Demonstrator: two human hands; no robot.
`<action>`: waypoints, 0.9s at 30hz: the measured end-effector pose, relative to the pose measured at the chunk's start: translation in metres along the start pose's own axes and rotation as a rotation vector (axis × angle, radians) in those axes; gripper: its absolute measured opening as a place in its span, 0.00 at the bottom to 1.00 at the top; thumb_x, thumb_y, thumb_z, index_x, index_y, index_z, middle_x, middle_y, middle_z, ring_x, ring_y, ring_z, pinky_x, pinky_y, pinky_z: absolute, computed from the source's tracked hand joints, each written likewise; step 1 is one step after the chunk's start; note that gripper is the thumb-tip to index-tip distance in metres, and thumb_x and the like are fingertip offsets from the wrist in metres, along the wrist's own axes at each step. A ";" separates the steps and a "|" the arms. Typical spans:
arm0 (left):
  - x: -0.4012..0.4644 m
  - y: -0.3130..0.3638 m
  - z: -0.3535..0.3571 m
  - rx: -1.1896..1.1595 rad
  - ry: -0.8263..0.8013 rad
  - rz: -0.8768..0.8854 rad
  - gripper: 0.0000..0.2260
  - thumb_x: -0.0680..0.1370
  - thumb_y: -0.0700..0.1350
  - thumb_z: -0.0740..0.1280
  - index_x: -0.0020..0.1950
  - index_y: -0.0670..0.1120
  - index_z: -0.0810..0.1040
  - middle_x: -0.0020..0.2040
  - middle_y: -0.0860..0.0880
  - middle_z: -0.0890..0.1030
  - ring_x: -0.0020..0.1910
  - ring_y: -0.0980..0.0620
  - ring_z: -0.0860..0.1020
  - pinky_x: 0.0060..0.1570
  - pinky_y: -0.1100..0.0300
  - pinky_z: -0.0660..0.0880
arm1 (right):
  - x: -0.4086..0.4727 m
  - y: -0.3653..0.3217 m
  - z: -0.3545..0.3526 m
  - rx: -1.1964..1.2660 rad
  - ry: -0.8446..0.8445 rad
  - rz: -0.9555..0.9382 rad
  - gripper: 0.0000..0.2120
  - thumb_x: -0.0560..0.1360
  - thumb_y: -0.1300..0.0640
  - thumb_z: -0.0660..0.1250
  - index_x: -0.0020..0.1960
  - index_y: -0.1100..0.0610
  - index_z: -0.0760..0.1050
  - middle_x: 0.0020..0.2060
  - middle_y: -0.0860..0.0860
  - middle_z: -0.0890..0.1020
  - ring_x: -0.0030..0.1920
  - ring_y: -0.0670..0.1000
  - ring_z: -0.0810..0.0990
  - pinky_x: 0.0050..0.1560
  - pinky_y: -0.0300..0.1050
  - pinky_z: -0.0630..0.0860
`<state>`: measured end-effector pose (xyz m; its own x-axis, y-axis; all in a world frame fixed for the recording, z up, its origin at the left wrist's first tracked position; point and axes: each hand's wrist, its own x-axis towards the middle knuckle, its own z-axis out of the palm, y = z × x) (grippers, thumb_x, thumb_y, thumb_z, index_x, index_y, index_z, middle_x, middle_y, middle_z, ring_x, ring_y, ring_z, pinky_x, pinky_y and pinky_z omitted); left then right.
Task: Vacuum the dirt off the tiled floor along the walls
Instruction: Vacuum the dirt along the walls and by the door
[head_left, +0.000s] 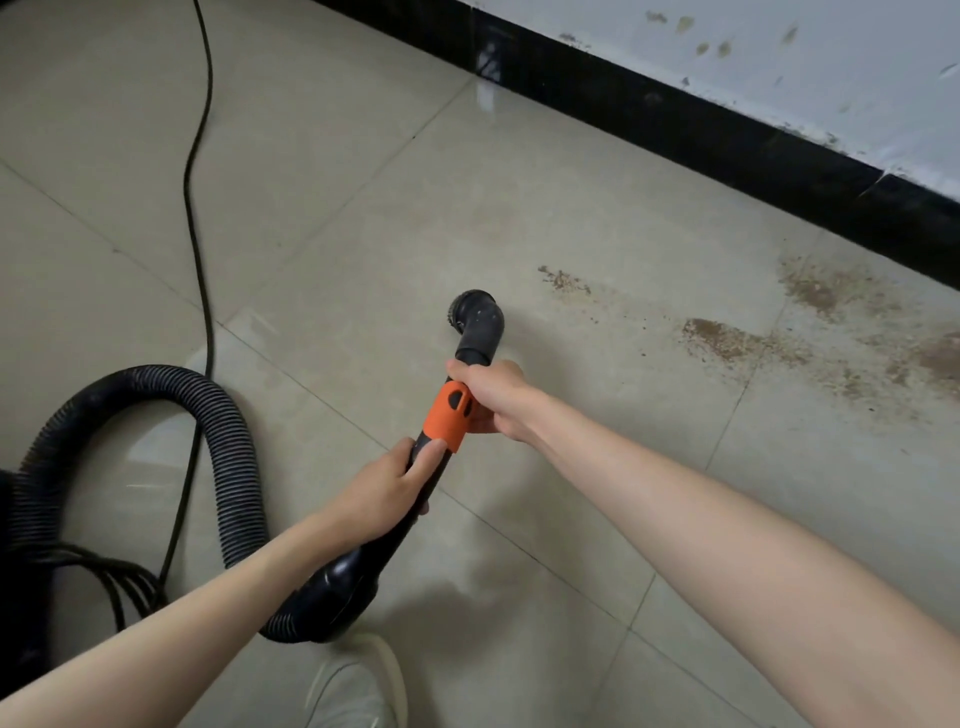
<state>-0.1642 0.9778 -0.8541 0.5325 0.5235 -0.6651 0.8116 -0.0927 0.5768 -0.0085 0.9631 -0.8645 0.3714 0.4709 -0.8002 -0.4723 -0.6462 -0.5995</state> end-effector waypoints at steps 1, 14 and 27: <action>0.001 0.001 0.000 0.005 0.002 0.006 0.18 0.80 0.59 0.53 0.49 0.44 0.70 0.34 0.48 0.80 0.30 0.52 0.77 0.43 0.54 0.76 | 0.001 0.000 0.000 0.002 0.006 -0.002 0.12 0.78 0.52 0.68 0.41 0.57 0.70 0.39 0.54 0.77 0.45 0.56 0.78 0.32 0.45 0.77; 0.054 0.072 0.024 0.223 -0.077 0.207 0.17 0.81 0.59 0.53 0.41 0.48 0.67 0.33 0.50 0.79 0.27 0.57 0.73 0.29 0.66 0.67 | 0.018 -0.009 -0.083 0.134 0.283 0.015 0.12 0.78 0.52 0.67 0.52 0.60 0.72 0.44 0.55 0.77 0.46 0.55 0.77 0.37 0.46 0.78; 0.078 0.070 0.002 0.022 -0.051 0.181 0.19 0.81 0.59 0.52 0.41 0.46 0.69 0.29 0.49 0.79 0.23 0.55 0.75 0.26 0.67 0.71 | 0.037 -0.049 -0.066 0.092 0.218 0.018 0.12 0.76 0.53 0.69 0.55 0.58 0.72 0.53 0.56 0.79 0.54 0.57 0.79 0.33 0.46 0.74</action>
<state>-0.0654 1.0104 -0.8671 0.6812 0.4533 -0.5748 0.7063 -0.2004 0.6790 0.0811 0.9721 -0.8638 0.5215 0.3121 -0.7941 -0.5478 -0.5911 -0.5920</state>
